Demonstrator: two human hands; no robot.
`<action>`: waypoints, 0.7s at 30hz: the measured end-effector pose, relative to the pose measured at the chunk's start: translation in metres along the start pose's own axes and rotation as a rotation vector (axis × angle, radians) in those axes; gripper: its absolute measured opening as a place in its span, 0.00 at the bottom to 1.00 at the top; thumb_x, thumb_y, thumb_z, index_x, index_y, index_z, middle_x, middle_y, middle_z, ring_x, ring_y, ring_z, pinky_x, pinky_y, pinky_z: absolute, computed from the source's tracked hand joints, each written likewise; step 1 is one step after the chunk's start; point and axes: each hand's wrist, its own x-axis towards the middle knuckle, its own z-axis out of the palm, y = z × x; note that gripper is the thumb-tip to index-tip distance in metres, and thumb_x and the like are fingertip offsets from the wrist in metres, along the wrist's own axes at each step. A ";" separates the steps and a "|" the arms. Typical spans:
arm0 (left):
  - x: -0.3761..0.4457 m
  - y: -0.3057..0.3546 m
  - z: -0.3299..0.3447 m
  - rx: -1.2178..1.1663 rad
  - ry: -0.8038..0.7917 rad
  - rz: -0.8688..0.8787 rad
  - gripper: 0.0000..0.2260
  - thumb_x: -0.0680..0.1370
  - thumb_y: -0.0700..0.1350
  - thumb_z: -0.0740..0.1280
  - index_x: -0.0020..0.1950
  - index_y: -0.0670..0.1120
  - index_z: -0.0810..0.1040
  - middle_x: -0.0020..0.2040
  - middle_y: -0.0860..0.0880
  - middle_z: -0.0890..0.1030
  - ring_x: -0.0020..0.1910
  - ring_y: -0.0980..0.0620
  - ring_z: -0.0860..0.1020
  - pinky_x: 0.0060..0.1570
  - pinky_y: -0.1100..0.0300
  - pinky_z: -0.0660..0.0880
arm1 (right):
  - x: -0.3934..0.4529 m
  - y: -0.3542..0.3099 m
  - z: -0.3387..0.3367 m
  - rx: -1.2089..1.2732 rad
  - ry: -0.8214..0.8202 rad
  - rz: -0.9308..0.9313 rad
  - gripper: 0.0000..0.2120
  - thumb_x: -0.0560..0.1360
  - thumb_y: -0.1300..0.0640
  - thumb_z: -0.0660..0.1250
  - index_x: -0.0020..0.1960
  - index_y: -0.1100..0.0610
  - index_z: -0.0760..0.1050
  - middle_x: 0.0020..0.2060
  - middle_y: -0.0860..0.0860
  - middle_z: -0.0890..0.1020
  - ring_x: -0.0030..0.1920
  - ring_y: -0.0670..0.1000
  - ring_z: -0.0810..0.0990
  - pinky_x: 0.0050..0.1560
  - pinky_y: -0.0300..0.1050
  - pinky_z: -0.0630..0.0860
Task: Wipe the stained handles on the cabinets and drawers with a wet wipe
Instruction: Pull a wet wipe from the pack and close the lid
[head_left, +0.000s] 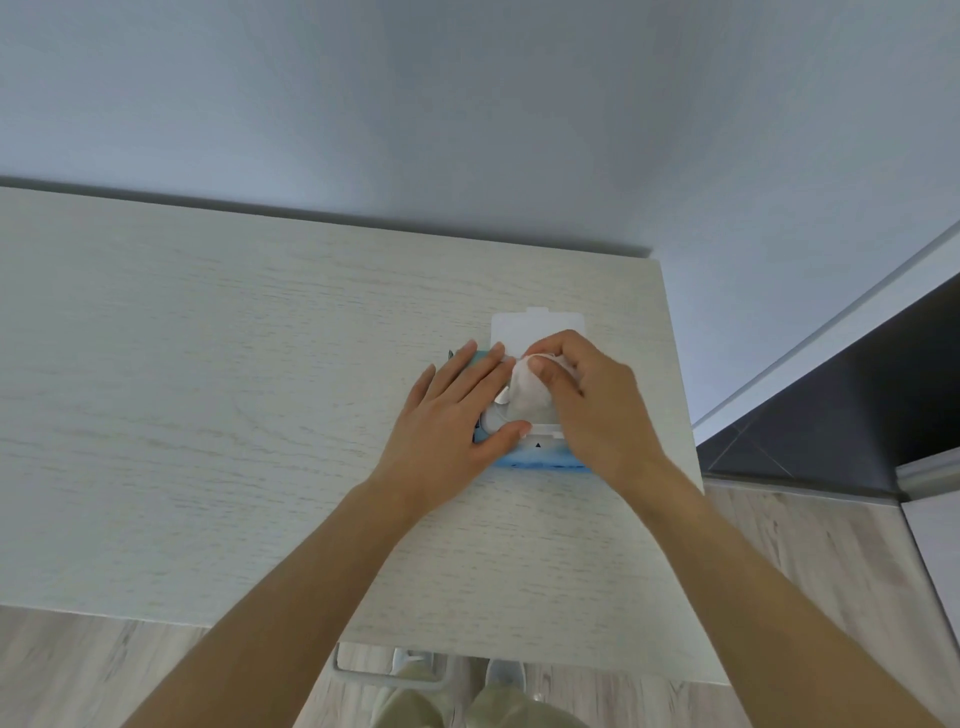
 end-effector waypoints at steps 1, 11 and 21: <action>0.000 0.000 0.000 -0.002 0.000 0.000 0.34 0.73 0.68 0.47 0.77 0.54 0.54 0.76 0.60 0.52 0.76 0.61 0.43 0.75 0.55 0.46 | -0.001 0.000 0.002 0.009 0.012 0.006 0.06 0.81 0.58 0.60 0.49 0.49 0.72 0.40 0.36 0.75 0.42 0.31 0.73 0.42 0.20 0.68; 0.000 -0.002 0.002 0.011 0.011 0.008 0.34 0.74 0.67 0.47 0.76 0.54 0.54 0.74 0.61 0.50 0.76 0.60 0.44 0.75 0.54 0.47 | -0.003 0.009 0.002 -0.416 -0.090 -0.147 0.11 0.80 0.61 0.60 0.62 0.57 0.69 0.55 0.52 0.72 0.51 0.47 0.67 0.53 0.37 0.65; -0.002 -0.001 0.001 0.022 0.002 0.010 0.32 0.76 0.65 0.50 0.77 0.53 0.54 0.76 0.60 0.50 0.75 0.60 0.44 0.75 0.53 0.47 | -0.011 0.022 -0.007 -0.597 -0.123 -0.231 0.13 0.76 0.58 0.68 0.58 0.65 0.76 0.50 0.60 0.72 0.49 0.56 0.71 0.51 0.48 0.73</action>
